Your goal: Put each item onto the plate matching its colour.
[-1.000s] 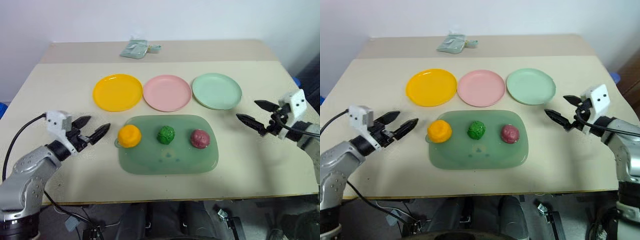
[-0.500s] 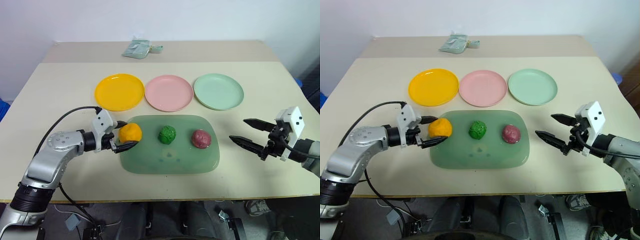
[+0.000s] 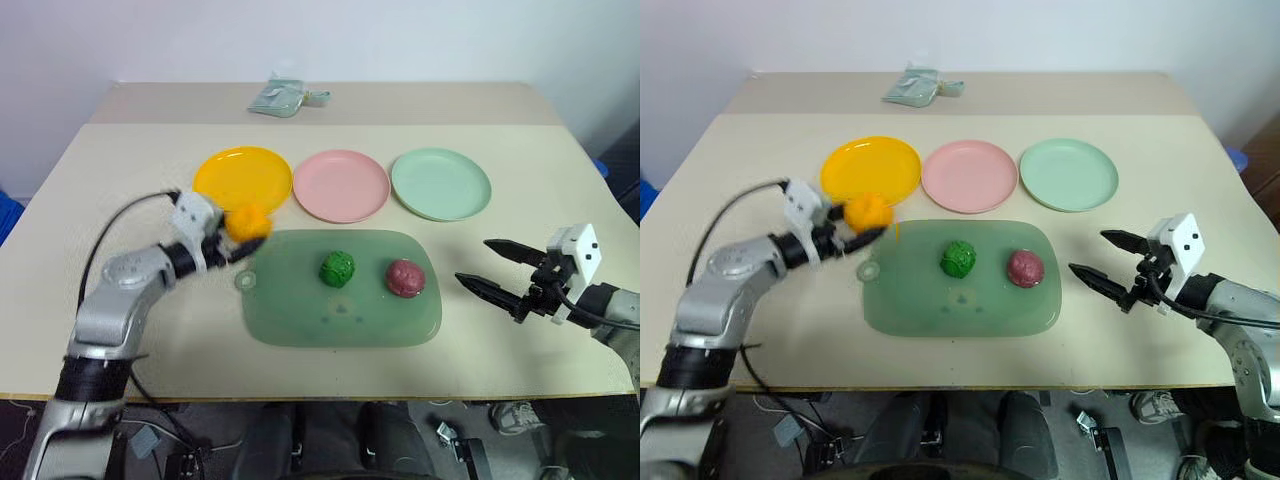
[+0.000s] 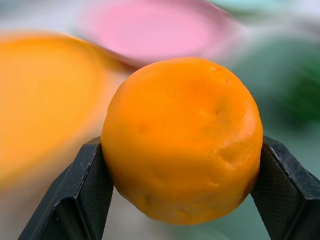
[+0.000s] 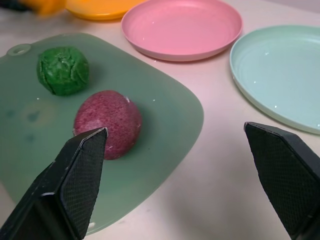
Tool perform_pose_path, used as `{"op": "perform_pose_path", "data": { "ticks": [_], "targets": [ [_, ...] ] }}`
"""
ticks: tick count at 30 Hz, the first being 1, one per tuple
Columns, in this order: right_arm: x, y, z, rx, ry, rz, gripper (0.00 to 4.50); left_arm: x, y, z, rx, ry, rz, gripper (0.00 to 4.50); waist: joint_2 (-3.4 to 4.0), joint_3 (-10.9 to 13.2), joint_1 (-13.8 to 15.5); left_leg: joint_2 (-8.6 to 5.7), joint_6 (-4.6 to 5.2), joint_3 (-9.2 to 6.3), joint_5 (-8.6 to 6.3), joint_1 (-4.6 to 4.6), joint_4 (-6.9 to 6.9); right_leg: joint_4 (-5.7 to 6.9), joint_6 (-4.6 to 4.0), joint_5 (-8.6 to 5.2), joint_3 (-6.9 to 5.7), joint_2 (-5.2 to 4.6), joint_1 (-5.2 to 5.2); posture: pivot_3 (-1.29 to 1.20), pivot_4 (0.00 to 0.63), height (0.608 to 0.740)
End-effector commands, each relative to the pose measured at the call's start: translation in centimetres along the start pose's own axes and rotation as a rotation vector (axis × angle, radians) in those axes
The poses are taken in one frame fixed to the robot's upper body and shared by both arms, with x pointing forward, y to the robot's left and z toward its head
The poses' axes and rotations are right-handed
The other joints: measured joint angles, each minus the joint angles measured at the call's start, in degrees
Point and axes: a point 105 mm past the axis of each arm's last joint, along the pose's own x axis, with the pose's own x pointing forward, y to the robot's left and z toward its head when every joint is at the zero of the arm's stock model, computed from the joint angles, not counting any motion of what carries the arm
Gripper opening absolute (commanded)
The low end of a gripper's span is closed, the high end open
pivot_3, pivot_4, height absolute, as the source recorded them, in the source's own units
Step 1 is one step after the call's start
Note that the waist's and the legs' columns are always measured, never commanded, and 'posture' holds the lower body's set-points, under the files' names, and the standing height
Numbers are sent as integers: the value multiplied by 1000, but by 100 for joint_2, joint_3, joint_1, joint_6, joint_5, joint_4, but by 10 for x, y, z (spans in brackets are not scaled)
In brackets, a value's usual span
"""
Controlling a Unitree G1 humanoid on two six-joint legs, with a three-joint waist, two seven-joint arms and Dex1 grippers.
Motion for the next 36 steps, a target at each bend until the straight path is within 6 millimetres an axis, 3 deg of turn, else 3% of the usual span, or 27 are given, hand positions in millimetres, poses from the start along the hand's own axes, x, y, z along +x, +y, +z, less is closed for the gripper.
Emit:
{"op": "perform_pose_path", "data": {
  "ticks": [1,5,10,12,13,21,25,28,33,36],
  "targets": [
    [2,-3,6,-45,-47,7,4500,13,39,1,-31,38,211,3177,0,-2,-3,-1,1,1,-1,0,0,0,1,0,0,1,0,0,150,740],
    [5,0,0,-49,-58,18,4500,44,44,-4,-59,81,236,3177,-4,0,31,-5,9,8,-4,-1,0,-2,7,-4,-1,2,0,0,150,740],
    [4,7,-3,-52,-74,18,4500,63,38,-5,-67,91,183,3177,-17,7,67,-6,10,13,-4,-4,2,-6,15,-2,-2,2,0,0,150,740],
    [4,9,-4,-52,-76,18,4500,66,37,-4,-68,85,170,4239,-17,7,75,-4,9,13,-4,-4,4,-6,15,-2,-2,3,0,0,150,740],
    [6,10,-3,-54,-78,18,4500,66,36,-1,-72,65,158,4409,-17,7,78,-4,9,14,-4,-4,4,-7,15,-2,-2,3,0,0,150,740],
    [10,16,7,-69,-91,21,4500,34,42,38,-16,-147,133,4409,-16,7,67,-1,6,13,-4,-4,4,-6,15,-2,-1,1,-2,0,150,740],
    [19,29,19,-79,-100,104,4500,-6,40,57,38,-237,117,4409,-14,6,10,2,3,12,-3,-3,3,-6,14,-2,0,0,-4,0,150,740],
    [28,36,21,-71,-99,145,4500,-20,17,54,70,-222,-1,4409,-14,5,-10,2,0,5,-2,-2,4,-5,14,-2,-1,-2,0,0,150,740],
    [46,52,22,-56,-84,226,4500,-44,-62,27,72,-120,-388,4409,-13,5,-29,0,0,0,-2,-1,5,-6,12,-3,0,-5,4,0,150,740],
    [55,53,12,-51,-31,225,4500,-56,-99,9,73,-55,-546,4409,-13,5,-58,1,0,0,-3,-1,5,-6,11,-3,1,-4,3,0,150,740]
  ]
}}
